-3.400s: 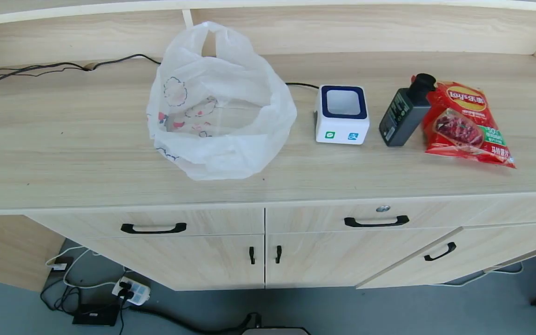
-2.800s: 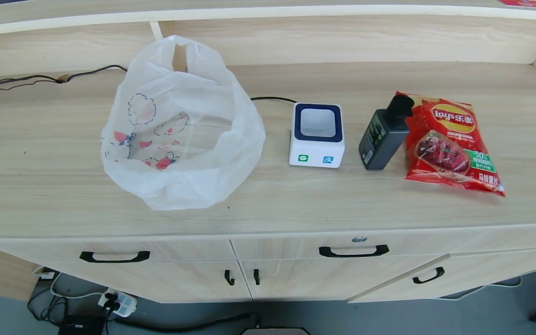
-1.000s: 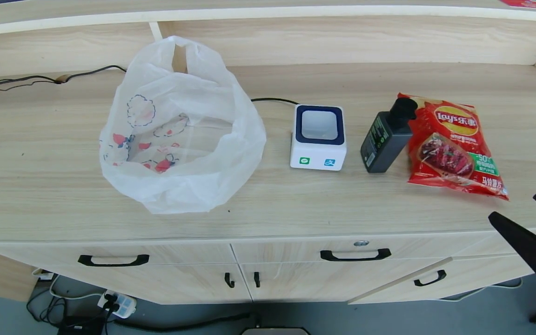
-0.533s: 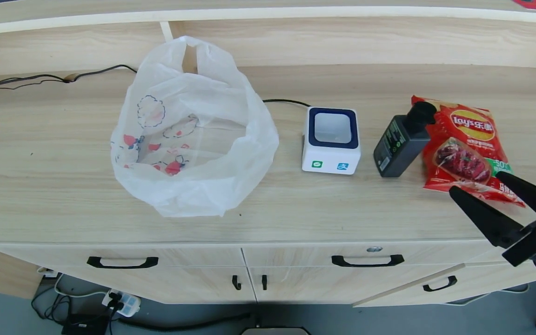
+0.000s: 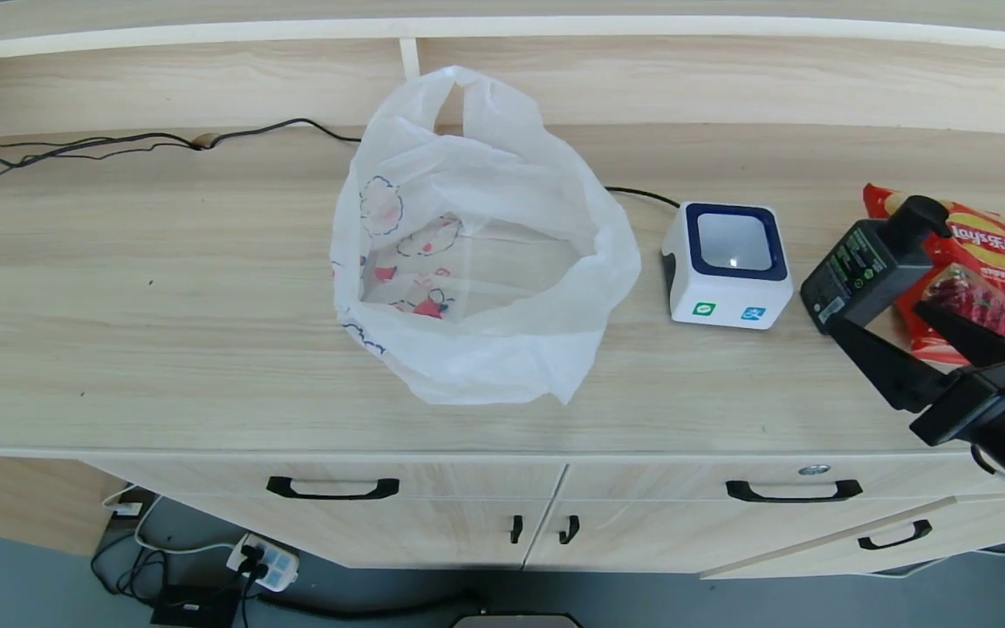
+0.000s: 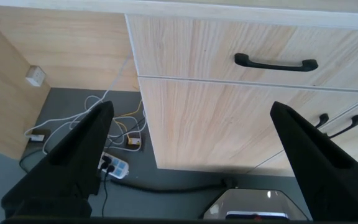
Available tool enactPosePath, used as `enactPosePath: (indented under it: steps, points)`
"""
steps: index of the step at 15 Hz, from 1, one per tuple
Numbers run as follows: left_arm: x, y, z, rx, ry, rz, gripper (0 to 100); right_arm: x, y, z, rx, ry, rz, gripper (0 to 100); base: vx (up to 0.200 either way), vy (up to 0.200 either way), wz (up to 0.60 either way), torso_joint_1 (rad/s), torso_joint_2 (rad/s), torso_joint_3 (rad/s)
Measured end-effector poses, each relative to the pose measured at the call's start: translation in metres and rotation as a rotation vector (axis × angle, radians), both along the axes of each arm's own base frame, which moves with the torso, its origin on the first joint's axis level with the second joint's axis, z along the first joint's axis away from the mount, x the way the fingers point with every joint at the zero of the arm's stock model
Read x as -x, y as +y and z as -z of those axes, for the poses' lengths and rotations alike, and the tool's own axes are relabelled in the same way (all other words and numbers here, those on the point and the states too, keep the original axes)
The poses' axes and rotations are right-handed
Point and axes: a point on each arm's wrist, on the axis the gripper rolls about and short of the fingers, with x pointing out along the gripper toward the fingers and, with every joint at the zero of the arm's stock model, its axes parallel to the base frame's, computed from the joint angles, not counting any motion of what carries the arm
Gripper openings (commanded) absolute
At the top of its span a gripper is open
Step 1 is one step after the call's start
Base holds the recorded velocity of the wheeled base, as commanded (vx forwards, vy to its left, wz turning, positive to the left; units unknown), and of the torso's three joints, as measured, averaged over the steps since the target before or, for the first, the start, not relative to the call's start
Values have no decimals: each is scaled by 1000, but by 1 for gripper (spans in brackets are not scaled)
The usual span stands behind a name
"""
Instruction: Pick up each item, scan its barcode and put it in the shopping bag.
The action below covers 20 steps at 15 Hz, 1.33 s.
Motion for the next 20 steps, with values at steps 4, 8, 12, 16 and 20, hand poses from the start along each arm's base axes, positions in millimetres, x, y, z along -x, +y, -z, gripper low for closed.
enactPosePath:
  steps: [4, 8, 12, 16, 20]
  points:
    - [0, 0, 0, -1, -1, 1, 100, -11, -7, 1, 7, -8, 53, 100, 0, 0, 0, 0, 0, 0]
    - [0, 0, 0, -3, -3, 0, 100, -27, -11, -2, 4, -22, 84, 100, 0, 0, 0, 0, 0, 0]
    - [0, 0, 0, -5, -3, 1, 100, -49, -10, -2, -3, -12, 91, 100, 0, 0, 0, 0, 0, 0]
    - [0, 0, 0, -2, -3, 1, 100, -66, -19, 3, -2, 11, 134, 100, 0, 0, 0, 0, 0, 0]
    - [0, 0, 0, 0, -3, 0, 100, -85, -27, 3, 3, 5, 134, 100, 0, 0, 0, 0, 0, 0]
